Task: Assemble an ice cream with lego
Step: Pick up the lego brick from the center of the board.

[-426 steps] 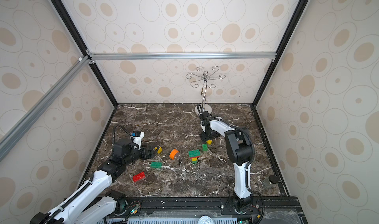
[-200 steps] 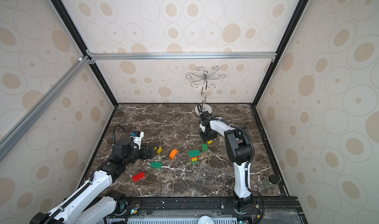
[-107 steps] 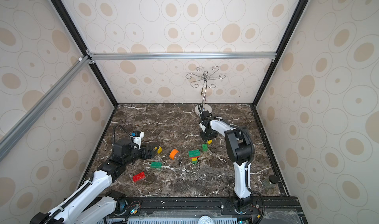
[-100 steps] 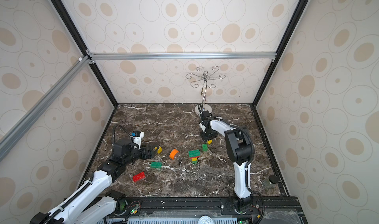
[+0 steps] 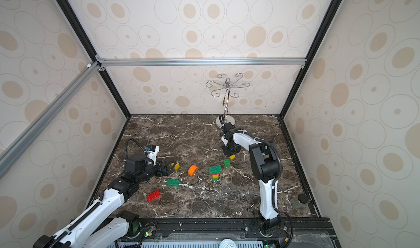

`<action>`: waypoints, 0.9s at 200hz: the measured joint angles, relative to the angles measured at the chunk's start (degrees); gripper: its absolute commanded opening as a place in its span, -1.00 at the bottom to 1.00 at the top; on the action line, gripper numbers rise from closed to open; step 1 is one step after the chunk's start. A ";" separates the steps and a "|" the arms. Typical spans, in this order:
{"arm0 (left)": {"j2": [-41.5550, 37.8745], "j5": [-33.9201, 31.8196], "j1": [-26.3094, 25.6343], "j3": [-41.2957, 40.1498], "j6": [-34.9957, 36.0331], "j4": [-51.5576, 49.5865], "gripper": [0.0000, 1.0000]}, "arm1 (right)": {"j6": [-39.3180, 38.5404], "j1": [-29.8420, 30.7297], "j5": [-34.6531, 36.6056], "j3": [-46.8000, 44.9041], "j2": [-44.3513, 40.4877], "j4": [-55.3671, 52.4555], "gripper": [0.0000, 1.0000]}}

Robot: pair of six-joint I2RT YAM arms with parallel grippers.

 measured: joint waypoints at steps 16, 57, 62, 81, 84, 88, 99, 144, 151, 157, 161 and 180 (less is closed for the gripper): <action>0.00 0.00 0.00 0.00 0.00 0.00 1.00 | 0.00 0.00 0.00 0.00 0.00 -0.02 -0.16; 0.00 0.00 0.00 0.00 -0.02 0.00 1.00 | -0.02 0.07 0.07 0.00 -0.52 -0.20 -0.48; 0.00 0.00 0.00 0.00 0.00 0.00 1.00 | 0.02 0.11 0.11 0.00 -0.72 -0.24 -0.53; 0.00 0.00 0.00 0.00 0.00 0.00 1.00 | -0.11 0.28 0.44 -0.02 -1.86 -0.68 -0.76; 0.00 0.00 0.00 0.00 -0.02 0.00 1.00 | -0.11 0.31 0.46 -0.02 -2.05 -0.79 -0.82; 0.00 0.00 0.00 0.00 -0.02 0.00 1.00 | -0.11 0.35 0.59 -0.02 -2.45 -1.01 -0.90; 0.00 0.00 0.00 0.00 0.00 0.00 1.00 | -0.11 0.46 0.90 0.00 -3.85 -1.81 -1.00; 0.00 0.00 0.00 0.00 0.00 0.00 1.00 | -2.49 0.57 -1.29 1.70 -11.06 -7.39 -0.98; 0.00 0.00 0.00 0.00 0.00 0.02 1.00 | -3.26 0.63 -2.01 2.14 -11.98 -8.31 -0.97; 0.00 0.02 0.00 0.00 0.00 0.02 1.00 | -4.07 0.74 -2.62 2.47 -12.76 -9.07 -0.98; 0.00 0.02 0.00 0.00 0.00 0.02 1.00 | -4.85 0.85 -2.95 2.56 -13.35 -9.57 -0.99; 0.00 0.02 0.00 0.00 -0.02 0.02 1.00 | -8.46 1.84 -4.39 2.51 -16.02 -11.54 -1.00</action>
